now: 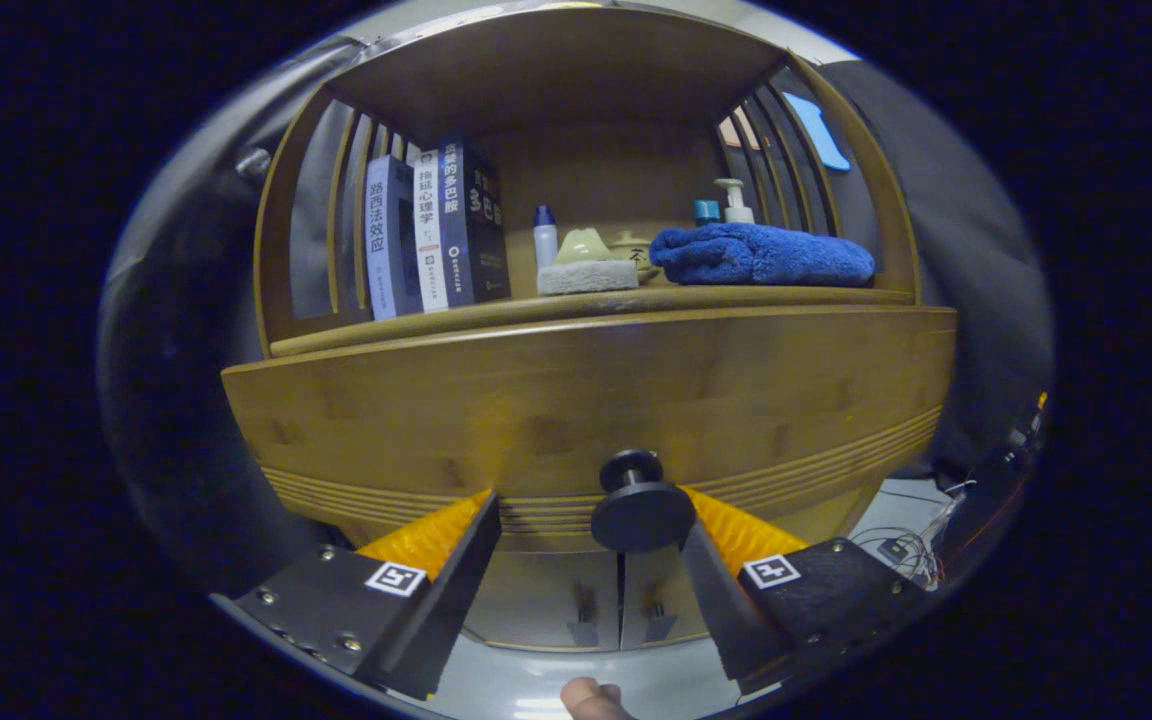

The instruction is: Pull open the drawer, take out the items inside it, and place them on the countertop above the cabinet.

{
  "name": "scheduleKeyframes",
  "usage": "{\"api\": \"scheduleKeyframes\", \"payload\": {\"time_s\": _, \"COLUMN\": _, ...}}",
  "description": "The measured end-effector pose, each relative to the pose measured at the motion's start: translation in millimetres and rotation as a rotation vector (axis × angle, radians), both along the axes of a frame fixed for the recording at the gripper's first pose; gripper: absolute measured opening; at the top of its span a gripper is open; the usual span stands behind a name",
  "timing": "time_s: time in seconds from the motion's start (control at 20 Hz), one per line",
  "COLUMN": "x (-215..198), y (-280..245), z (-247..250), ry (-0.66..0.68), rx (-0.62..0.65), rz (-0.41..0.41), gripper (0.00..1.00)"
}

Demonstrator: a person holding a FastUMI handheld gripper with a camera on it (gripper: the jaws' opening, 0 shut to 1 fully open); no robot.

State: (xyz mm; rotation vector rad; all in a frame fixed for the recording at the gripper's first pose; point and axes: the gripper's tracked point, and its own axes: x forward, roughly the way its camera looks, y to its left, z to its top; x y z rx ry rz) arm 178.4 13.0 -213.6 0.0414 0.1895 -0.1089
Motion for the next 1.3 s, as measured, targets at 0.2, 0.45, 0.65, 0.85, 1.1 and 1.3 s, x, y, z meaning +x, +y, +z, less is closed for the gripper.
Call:
{"api": "scheduleKeyframes", "payload": {"time_s": 0.2, "x": 15, "y": -1, "z": 0, "ry": -0.017, "rx": -0.03, "rz": 0.0, "gripper": 1.0}}
{"api": "scheduleKeyframes", "payload": {"time_s": 0.45, "x": 27, "y": -1, "z": 0, "ry": -0.041, "rx": -0.031, "rz": -0.006, "gripper": 1.0}}
{"api": "scheduleKeyframes", "payload": {"time_s": 0.65, "x": 29, "y": 0, "z": 0, "ry": -0.04, "rx": -0.029, "rz": -0.016, "gripper": 1.0}}
{"api": "scheduleKeyframes", "payload": {"time_s": 0.85, "x": 28, "y": -4, "z": -10, "ry": 0.003, "rx": 0.022, "rz": -0.017, "gripper": 0.99}}
{"api": "scheduleKeyframes", "payload": {"time_s": 1.1, "x": 7, "y": -22, "z": -18, "ry": 0.057, "rx": 0.076, "rz": -0.062, "gripper": 0.99}}
{"api": "scheduleKeyframes", "payload": {"time_s": 1.3, "x": -33, "y": -25, "z": -22, "ry": 0.073, "rx": -0.012, "rz": -0.054, "gripper": 0.99}}
